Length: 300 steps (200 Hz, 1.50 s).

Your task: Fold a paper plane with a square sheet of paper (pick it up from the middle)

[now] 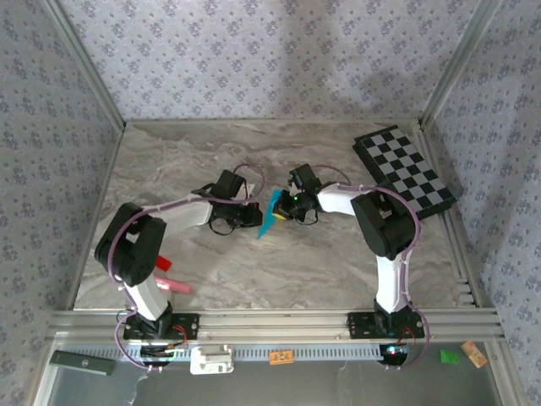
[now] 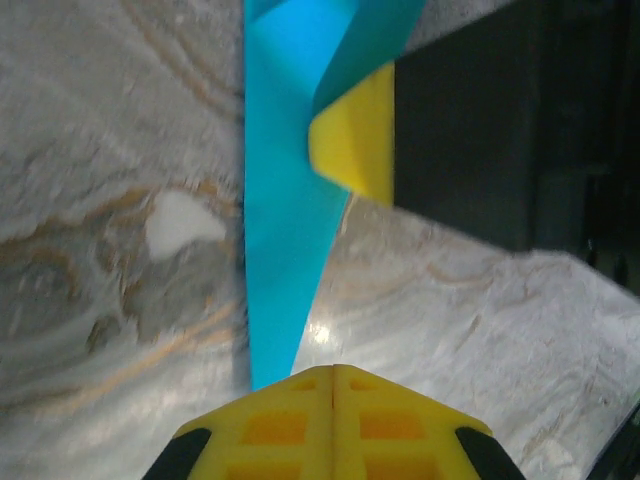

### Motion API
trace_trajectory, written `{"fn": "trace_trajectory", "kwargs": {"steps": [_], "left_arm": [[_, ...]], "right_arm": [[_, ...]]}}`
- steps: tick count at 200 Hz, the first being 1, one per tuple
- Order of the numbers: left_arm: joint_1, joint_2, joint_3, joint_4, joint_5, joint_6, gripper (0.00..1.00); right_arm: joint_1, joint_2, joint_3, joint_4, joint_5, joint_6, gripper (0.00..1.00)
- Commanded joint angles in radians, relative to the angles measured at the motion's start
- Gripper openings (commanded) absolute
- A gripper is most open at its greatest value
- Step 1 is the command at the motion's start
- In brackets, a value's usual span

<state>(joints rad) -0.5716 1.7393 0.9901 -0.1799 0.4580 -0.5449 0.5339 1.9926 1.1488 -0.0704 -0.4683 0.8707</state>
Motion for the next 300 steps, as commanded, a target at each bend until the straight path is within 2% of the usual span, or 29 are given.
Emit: {"fn": "trace_trajectory", "kwargs": {"steps": [1, 79, 162, 206, 300], "left_arm": [[-0.008, 0.058, 0.029, 0.079, 0.033, -0.052, 0.00], [-0.026, 0.149, 0.077, 0.121, 0.021, -0.070, 0.00], [-0.046, 0.203, 0.088, -0.015, -0.055, -0.015, 0.00], [-0.049, 0.211, 0.076, -0.035, -0.079, -0.004, 0.00], [-0.048, 0.215, 0.081, -0.039, -0.083, -0.009, 0.00]], "right_arm": [[0.008, 0.055, -0.042, -0.091, 0.058, -0.014, 0.06], [-0.003, 0.054, -0.049, -0.072, 0.044, -0.012, 0.06], [-0.021, 0.030, -0.040, -0.026, 0.012, -0.077, 0.06], [-0.043, -0.013, 0.100, -0.187, 0.076, -0.320, 0.06], [-0.059, 0.010, 0.171, -0.275, 0.176, -0.353, 0.10]]}}
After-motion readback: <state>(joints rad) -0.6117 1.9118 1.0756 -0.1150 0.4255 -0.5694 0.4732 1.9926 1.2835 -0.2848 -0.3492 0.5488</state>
